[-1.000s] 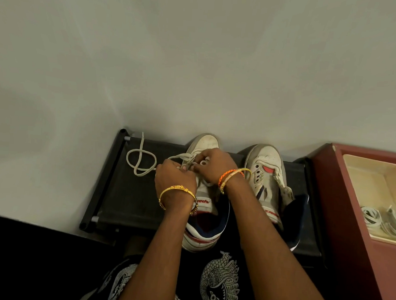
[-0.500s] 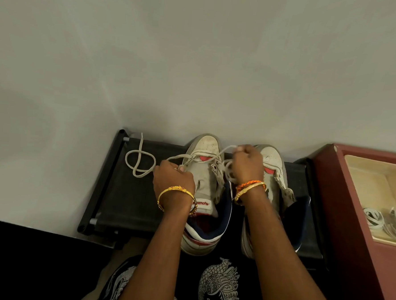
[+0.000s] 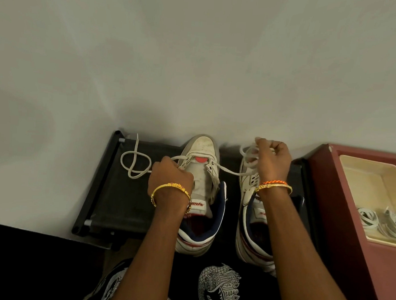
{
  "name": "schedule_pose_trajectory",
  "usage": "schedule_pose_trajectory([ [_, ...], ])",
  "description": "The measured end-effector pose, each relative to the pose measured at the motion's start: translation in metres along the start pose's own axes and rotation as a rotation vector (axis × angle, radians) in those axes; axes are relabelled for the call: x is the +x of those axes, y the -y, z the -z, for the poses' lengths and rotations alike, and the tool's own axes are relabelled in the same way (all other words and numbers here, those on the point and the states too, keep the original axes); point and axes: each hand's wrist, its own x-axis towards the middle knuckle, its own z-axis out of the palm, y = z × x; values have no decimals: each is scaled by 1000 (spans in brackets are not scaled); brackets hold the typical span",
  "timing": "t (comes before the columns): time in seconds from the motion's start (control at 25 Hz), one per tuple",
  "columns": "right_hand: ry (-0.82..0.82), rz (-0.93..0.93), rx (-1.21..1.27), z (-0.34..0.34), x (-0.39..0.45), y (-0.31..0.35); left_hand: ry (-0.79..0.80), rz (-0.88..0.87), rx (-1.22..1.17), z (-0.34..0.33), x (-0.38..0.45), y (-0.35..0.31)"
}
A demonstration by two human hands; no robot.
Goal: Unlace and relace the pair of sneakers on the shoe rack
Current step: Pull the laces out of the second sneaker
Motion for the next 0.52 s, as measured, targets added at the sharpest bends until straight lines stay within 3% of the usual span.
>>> schedule_pose_trajectory([
  [0.08,132,75,-278,-6,-5,3,-70,-169,123,4,-1,-7],
  [0.2,199,372,-675,-14,-20,10,-88,-446,109,2,2,-18],
  [0.24,282,376,-737,-17,-25,10,-44,-487,100,0,3,-20],
  [0.36,533,158,-976,-34,-37,-7,57,-496,229,-6,7,-22],
  [0.52,401,122,-1139,-51,-25,-33,23,-496,346,-10,9,-20],
])
